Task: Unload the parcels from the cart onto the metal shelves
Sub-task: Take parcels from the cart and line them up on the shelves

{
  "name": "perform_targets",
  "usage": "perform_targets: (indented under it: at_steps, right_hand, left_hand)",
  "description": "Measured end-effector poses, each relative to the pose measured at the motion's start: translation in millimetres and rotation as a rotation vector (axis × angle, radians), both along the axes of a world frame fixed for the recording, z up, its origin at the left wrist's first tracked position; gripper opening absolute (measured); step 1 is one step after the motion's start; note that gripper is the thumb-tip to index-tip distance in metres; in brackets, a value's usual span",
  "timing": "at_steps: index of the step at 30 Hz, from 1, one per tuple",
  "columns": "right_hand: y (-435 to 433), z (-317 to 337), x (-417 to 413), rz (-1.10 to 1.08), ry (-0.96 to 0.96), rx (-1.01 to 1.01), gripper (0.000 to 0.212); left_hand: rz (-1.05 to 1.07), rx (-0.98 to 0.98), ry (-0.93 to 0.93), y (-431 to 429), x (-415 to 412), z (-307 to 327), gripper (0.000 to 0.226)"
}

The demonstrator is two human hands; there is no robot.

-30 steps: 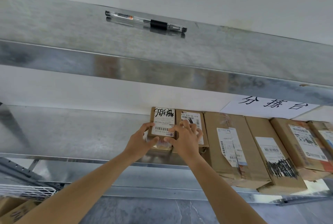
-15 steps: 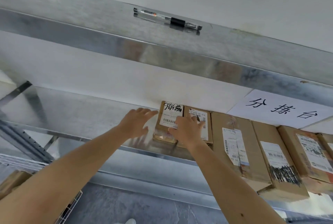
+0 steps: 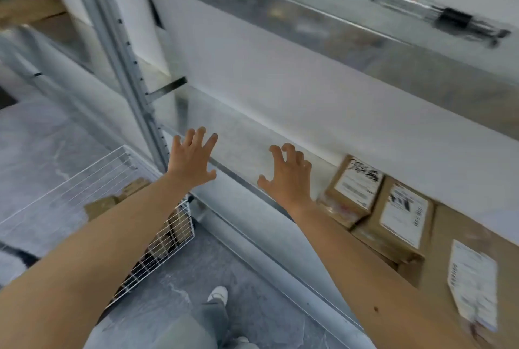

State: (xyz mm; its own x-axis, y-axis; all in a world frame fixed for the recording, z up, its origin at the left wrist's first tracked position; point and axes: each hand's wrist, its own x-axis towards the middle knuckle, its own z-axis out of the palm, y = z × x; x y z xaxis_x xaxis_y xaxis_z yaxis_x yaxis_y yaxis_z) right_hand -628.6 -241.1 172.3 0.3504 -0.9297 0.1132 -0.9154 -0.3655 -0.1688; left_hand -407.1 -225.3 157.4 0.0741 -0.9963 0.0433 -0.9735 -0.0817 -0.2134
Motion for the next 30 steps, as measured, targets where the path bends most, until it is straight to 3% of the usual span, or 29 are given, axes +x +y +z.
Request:
perform_targets:
  at_steps: [16,23,30]
  right_hand:
    - [13.9,-34.5,203.1,0.428,0.069,0.088,0.073]
    - [15.7,-70.6,303.2,0.470,0.107,0.188,0.077]
    - [6.8,-121.5,389.4,0.407,0.172,0.335,0.083]
  left_hand:
    - [0.595,0.099,0.016,147.1,195.7,-41.5,0.090]
    - [0.793,0.207,0.075,202.8,280.3,-78.7,0.094]
    - [0.782,0.304,0.150,201.5,352.0,-118.5,0.091]
